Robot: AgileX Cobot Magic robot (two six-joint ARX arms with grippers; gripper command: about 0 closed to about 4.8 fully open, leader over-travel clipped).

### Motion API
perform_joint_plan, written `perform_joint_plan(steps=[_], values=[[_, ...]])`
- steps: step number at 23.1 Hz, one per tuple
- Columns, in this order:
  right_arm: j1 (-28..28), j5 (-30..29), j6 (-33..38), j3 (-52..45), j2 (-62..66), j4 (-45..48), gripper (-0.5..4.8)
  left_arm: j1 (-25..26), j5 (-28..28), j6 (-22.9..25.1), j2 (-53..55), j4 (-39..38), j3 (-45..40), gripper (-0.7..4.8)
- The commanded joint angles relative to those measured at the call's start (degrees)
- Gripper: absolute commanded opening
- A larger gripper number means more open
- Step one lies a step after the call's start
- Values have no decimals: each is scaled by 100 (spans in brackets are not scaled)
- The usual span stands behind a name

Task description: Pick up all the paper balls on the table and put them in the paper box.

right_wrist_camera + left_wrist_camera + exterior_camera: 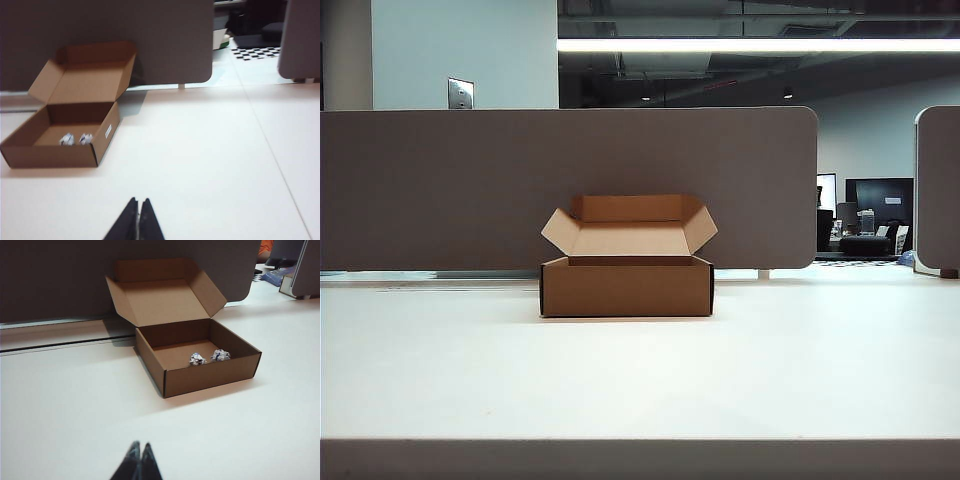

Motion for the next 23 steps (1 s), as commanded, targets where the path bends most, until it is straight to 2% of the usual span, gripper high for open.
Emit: perform_joint_plan(steps=[1,2,7,9,13,16,23], values=[[9,-136,-367,-24,-87,66,-6,7,562,35,-337,42,-2,-6],[7,-448,-570,-136,-181,61,-6,7,553,52,-599,-114,-2,-6],[7,-964,-651,-468,-195,120,-6,9,435,175,-1268,-907,-9,-6],[2,-935,-660,-647,-195,420,-6,9,367,326,-1480,-1099,-107,-6],[-2,-798,-658,-1121,-195,780,-6,9,39,289,-1801,-1071,-511,-6],[0,-756,-664,-1399,-190,1029,-5,9,42,319,-1801,-1010,-680,-6],[-2,-210,-820,-1963,-195,1213,-6,13,37,494,-1801,-1047,-787,-6]])
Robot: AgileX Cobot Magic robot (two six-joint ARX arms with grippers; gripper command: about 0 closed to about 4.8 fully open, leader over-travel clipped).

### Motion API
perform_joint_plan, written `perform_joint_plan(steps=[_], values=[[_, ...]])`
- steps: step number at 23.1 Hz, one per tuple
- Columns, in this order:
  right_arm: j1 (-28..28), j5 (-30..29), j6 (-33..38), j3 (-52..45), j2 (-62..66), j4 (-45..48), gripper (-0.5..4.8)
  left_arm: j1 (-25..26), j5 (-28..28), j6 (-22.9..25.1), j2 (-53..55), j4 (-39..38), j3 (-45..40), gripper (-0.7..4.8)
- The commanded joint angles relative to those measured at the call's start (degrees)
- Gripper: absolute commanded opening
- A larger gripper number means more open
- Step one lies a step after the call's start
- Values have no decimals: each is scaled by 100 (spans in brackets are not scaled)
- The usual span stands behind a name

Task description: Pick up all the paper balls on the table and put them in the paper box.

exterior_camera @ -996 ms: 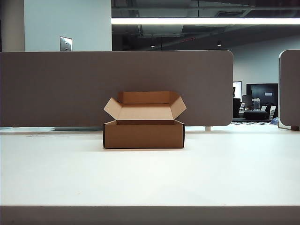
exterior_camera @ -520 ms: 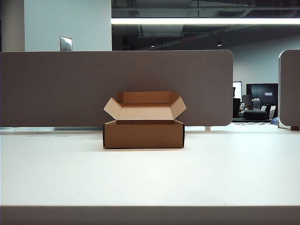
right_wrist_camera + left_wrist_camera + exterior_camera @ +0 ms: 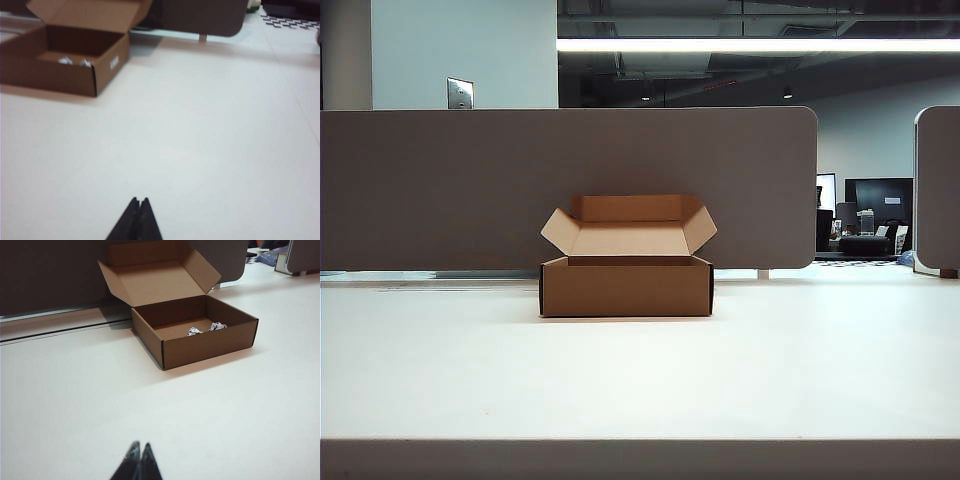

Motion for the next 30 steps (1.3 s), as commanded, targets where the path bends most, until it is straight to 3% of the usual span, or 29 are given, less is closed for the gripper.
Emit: perform_joint_plan(steps=[1,10,16,19,22,23,24,26,30], values=[[-4,208,-109,-116,-13,188,-6,13,-20,144,0,74,-7,-6],[-28,146,-619,-160,-13,470,-6,15,-264,50,0,511,-459,-6],[-225,149,-787,-160,-15,527,-6,48,-472,138,0,393,-490,-6],[-409,149,-787,-160,-15,581,-6,391,-267,42,0,509,-516,-6],[-802,-77,-787,-160,-15,586,-5,1281,621,-22,0,710,-516,-6],[-992,-389,-789,-162,-15,581,-5,1670,1213,-22,0,634,-514,-6],[-1121,-643,-804,-162,-15,575,-5,1860,1467,-17,0,577,-514,-6],[-1451,-1121,-896,-173,-13,570,-5,2181,1550,-26,0,450,-514,-6],[-1917,-1178,-680,-173,-13,590,-6,2232,1504,-153,0,380,-511,-6]])
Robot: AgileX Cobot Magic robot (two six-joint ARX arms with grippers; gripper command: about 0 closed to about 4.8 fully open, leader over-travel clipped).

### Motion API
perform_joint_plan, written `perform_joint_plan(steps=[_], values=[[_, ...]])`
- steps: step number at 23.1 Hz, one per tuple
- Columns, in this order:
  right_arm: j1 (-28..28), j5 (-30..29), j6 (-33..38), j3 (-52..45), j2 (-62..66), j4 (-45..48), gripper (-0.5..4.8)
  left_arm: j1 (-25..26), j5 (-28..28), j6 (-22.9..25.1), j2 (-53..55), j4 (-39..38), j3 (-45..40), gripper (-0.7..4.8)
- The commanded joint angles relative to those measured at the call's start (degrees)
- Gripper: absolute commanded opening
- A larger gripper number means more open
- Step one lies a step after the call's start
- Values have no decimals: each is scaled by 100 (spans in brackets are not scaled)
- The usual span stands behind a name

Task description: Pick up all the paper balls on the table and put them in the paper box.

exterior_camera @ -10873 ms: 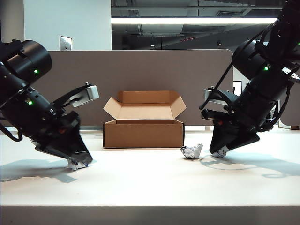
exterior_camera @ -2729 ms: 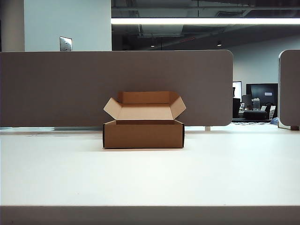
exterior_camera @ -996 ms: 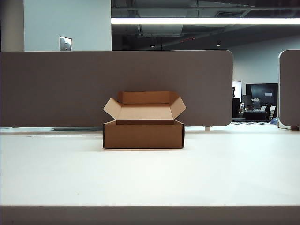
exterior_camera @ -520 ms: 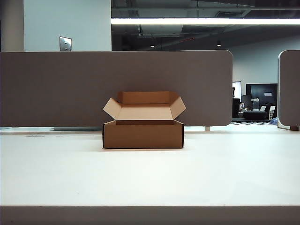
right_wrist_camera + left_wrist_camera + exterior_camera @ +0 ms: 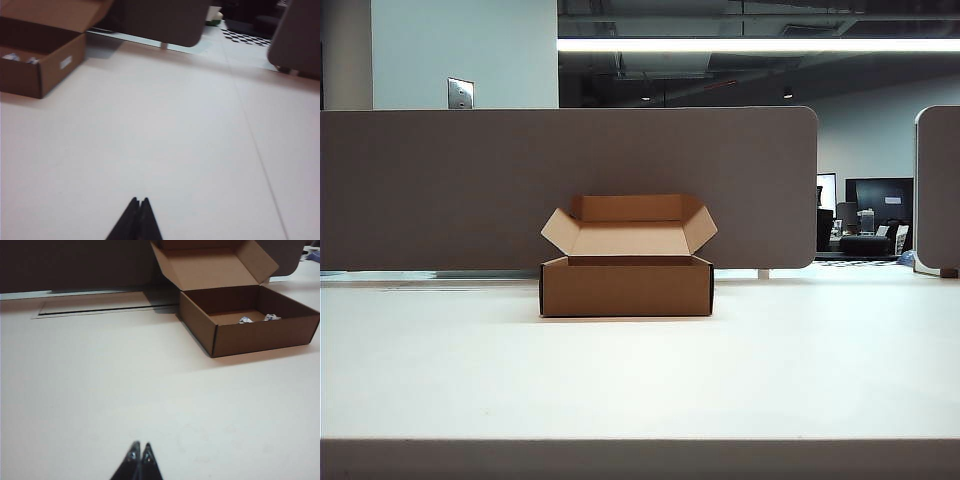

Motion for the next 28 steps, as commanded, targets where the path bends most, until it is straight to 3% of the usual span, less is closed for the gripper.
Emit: perform_joint_plan(steps=[1,7,12,28], values=[[-144,-28,247,13,-13,144,-6,-55,-46,-55,2,-44,13,-6],[-109,11,444,13,-13,133,-6,-584,-791,-240,2,-76,13,-6],[-114,33,442,13,-13,116,-5,-944,-1735,-254,2,-98,13,-6],[-114,33,442,13,-13,92,-5,-997,-1762,-308,2,-251,11,-5]])
